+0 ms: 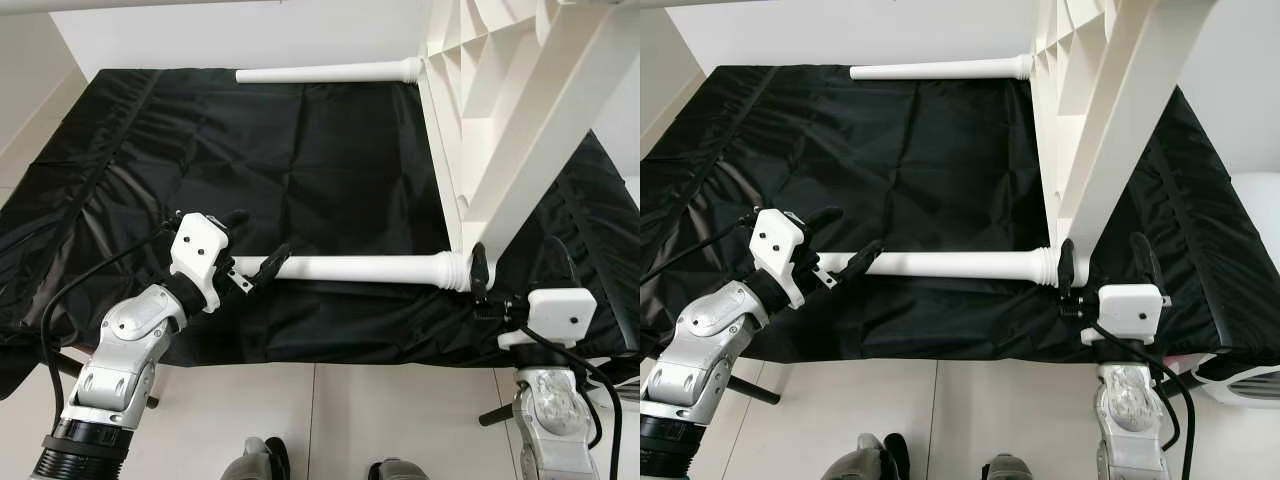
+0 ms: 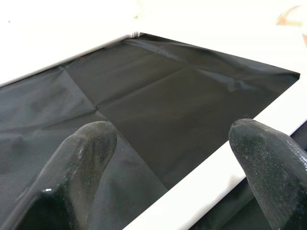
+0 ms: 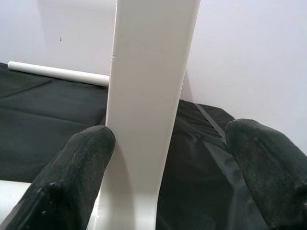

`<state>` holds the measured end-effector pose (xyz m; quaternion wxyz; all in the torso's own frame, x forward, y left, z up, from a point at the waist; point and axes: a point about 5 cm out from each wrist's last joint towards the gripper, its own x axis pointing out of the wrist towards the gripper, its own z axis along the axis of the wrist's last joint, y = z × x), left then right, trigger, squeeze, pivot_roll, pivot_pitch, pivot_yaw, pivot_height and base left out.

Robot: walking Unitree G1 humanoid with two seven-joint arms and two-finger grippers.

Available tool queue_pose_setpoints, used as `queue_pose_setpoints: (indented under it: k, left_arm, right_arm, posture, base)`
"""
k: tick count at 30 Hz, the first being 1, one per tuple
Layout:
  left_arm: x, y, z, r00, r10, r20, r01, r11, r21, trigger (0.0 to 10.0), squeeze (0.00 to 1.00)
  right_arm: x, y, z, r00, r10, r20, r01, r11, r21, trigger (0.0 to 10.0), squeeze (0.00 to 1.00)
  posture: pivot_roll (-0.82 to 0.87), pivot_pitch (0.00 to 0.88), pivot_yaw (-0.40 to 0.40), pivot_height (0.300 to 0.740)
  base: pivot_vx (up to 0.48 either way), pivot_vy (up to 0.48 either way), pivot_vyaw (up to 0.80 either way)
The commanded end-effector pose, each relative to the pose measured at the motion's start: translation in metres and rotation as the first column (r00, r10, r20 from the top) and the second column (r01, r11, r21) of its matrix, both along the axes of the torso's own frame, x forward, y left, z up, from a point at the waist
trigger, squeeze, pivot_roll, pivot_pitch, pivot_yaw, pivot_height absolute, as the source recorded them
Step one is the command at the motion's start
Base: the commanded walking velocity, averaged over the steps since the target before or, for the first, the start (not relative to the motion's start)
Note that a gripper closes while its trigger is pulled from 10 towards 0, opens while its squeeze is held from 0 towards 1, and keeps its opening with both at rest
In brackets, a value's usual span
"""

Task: Building children table

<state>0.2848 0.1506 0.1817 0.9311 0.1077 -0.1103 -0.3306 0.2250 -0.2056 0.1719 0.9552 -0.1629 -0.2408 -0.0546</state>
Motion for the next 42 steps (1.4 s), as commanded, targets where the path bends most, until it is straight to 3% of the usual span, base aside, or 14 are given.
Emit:
queue_pose_setpoints:
  k: [1, 8, 15, 20, 23, 27, 33, 34, 35, 42]
  left_arm:
    - [-0.003, 0.0, -0.004, 1.0, -0.016, -0.018, 0.016, 0.999, 0.028, 10.0, 0.0]
    - [-0.004, 0.0, -0.004, 1.0, -0.017, -0.021, 0.018, 0.999, 0.03, 10.0, 0.0]
    - [0.001, 0.003, -0.004, 1.0, -0.025, -0.013, 0.026, 0.998, 0.065, 10.0, 0.0]
    - [0.007, 0.001, 0.0, 1.0, -0.03, 0.009, 0.029, 0.997, 0.066, 10.0, 0.0]
    - [0.01, -0.002, 0.003, 0.999, -0.031, 0.021, 0.03, 0.998, 0.054, 10.0, 0.0]
    - [0.015, -0.009, 0.005, 0.999, -0.018, 0.043, 0.017, 1.0, 0.021, 10.0, 0.0]
    - [0.016, -0.004, -0.001, 0.997, 0.076, 0.032, -0.075, 0.996, -0.042, 10.0, 0.0]
    - [0.014, 0.001, -0.003, 0.988, 0.152, 0.02, -0.149, 0.982, -0.115, 10.0, 0.0]
    - [0.013, 0.003, -0.004, 0.985, 0.173, 0.019, -0.169, 0.976, -0.135, 10.0, 0.0]
    - [0.008, 0.008, -0.018, 0.968, 0.25, -0.011, -0.248, 0.952, -0.178, 10.0, 0.0]
  right_arm:
    - [0.005, 0.001, -0.004, 1.0, 0.014, -0.02, -0.015, 1.0, -0.003, 10.0, 0.0]
    - [0.006, 0.002, -0.007, 0.999, 0.021, -0.034, -0.021, 1.0, 0.003, 10.0, 0.0]
    - [-0.027, 0.004, -0.013, 0.998, -0.027, -0.05, 0.027, 1.0, 0.012, 10.0, 0.0]
    - [-0.032, 0.008, -0.017, 0.998, -0.035, -0.058, 0.036, 0.999, 0.016, 10.0, 0.0]
    - [-0.031, 0.01, -0.018, 0.998, -0.029, -0.056, 0.029, 0.999, 0.015, 10.0, 0.0]
    - [-0.02, 0.023, -0.021, 0.996, 0.063, -0.067, -0.063, 0.998, 0.004, 10.0, 0.0]
    - [-0.012, 0.024, -0.022, 0.995, 0.055, -0.078, -0.053, 0.998, 0.033, 10.0, 0.0]
    - [-0.008, 0.024, -0.025, 0.995, 0.045, -0.086, -0.041, 0.998, 0.05, 10.0, 0.0]
    - [-0.007, 0.024, -0.026, 0.995, 0.044, -0.09, -0.04, 0.998, 0.053, 10.0, 0.0]
    - [0.001, 0.024, -0.03, 0.995, 0.039, -0.095, -0.033, 0.998, 0.057, 10.0, 0.0]
  posture:
    - [-0.09, 0.155, 0.079, 0.74]
    - [-0.09, 0.155, 0.072, 0.74]
    - [-0.1, 0.159, 0.075, 0.74]
    - [-0.1, 0.156, 0.074, 0.74]
    - [-0.1, 0.154, 0.07, 0.74]
    - [-0.1, 0.146, 0.058, 0.74]
    - [-0.1, 0.133, 0.046, 0.74]
    - [-0.09, 0.128, 0.034, 0.74]
    - [-0.09, 0.127, 0.032, 0.74]
    - [-0.08, 0.122, 0.018, 0.74]
  base:
    - [0.0, 0.0, 0.0]
    - [0.0, 0.0, 0.0]
    - [0.0, 0.0, 0.0]
    - [0.0, 0.0, 0.0]
    - [0.0, 0.0, 0.0]
    - [0.0, 0.0, 0.0]
    - [0.0, 0.0, 0.0]
    - [0.0, 0.0, 0.0]
    - [0.0, 0.0, 0.0]
    - [0.0, 0.0, 0.0]
